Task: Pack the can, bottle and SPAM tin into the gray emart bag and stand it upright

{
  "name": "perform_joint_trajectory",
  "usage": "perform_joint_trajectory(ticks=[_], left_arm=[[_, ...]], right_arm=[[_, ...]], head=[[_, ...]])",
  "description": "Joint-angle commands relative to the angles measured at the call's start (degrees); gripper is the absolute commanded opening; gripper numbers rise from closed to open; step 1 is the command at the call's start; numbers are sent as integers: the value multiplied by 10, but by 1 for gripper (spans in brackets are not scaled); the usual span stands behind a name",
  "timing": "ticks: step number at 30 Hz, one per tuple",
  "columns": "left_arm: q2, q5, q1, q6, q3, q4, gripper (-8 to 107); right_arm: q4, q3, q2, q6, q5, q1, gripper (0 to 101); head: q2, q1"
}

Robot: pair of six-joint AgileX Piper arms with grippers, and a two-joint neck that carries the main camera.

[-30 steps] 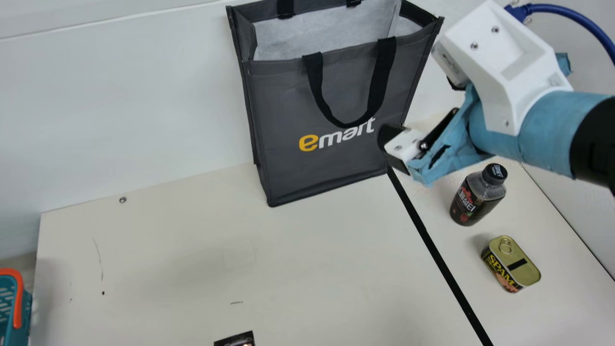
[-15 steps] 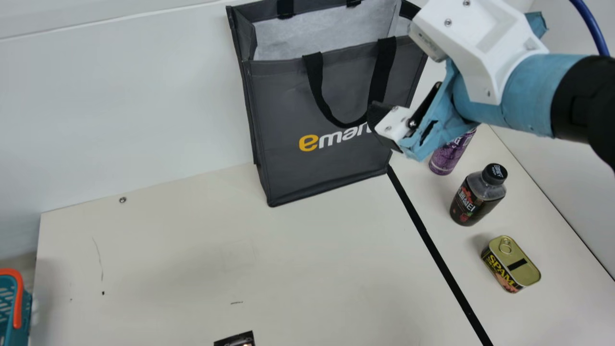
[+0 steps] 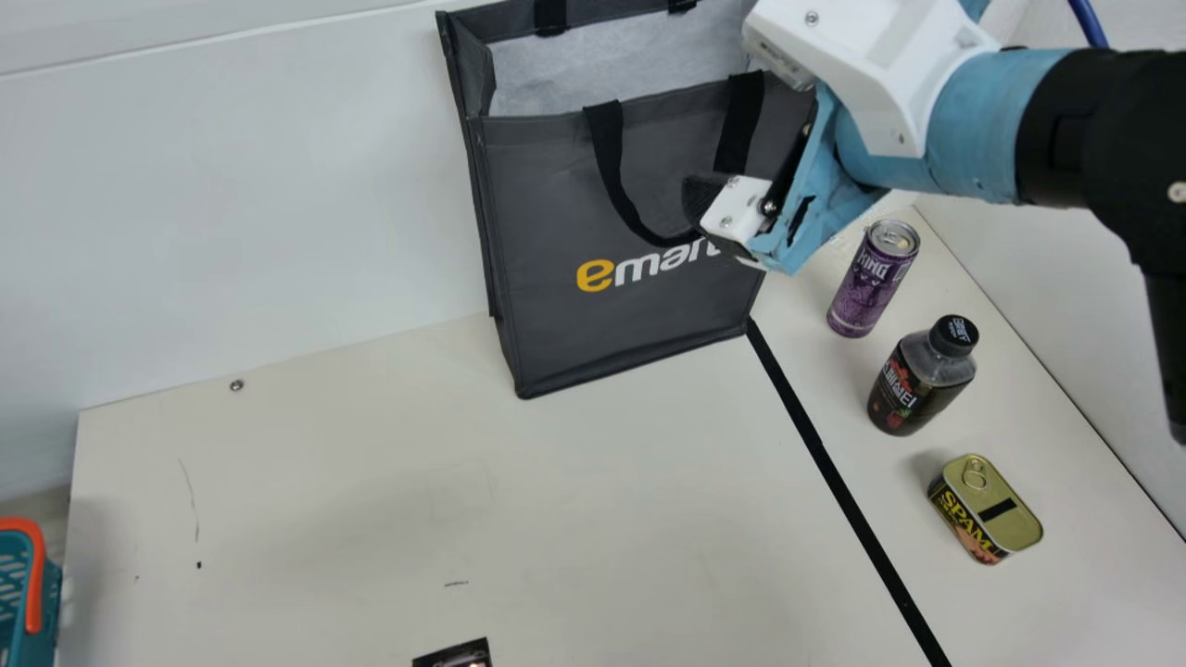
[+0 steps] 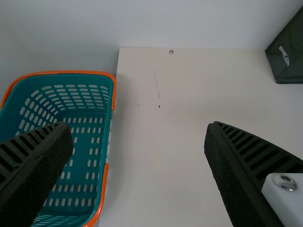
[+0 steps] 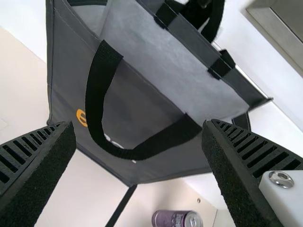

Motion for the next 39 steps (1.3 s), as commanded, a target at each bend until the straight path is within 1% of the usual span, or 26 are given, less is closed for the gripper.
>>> perform_joint_trajectory(ticks=[1, 15, 23, 31, 39], left_arm=[[0, 0, 0, 0, 0, 0, 90], [0, 0, 0, 0, 0, 0, 90], [0, 0, 0, 0, 0, 0, 90], [0, 0, 0, 0, 0, 0, 90], [0, 0, 0, 0, 0, 0, 90]], right_arm=[[13, -7, 8, -19, 0, -2, 95], [90, -57, 76, -119, 0, -27, 95], [126, -76, 111, -167, 0, -35, 95], [152, -80, 137, -207, 0, -39, 95], [172, -71, 160, -237, 0, -42, 95]], head=[[0, -13], [0, -13], [0, -13], [0, -13], [0, -13]])
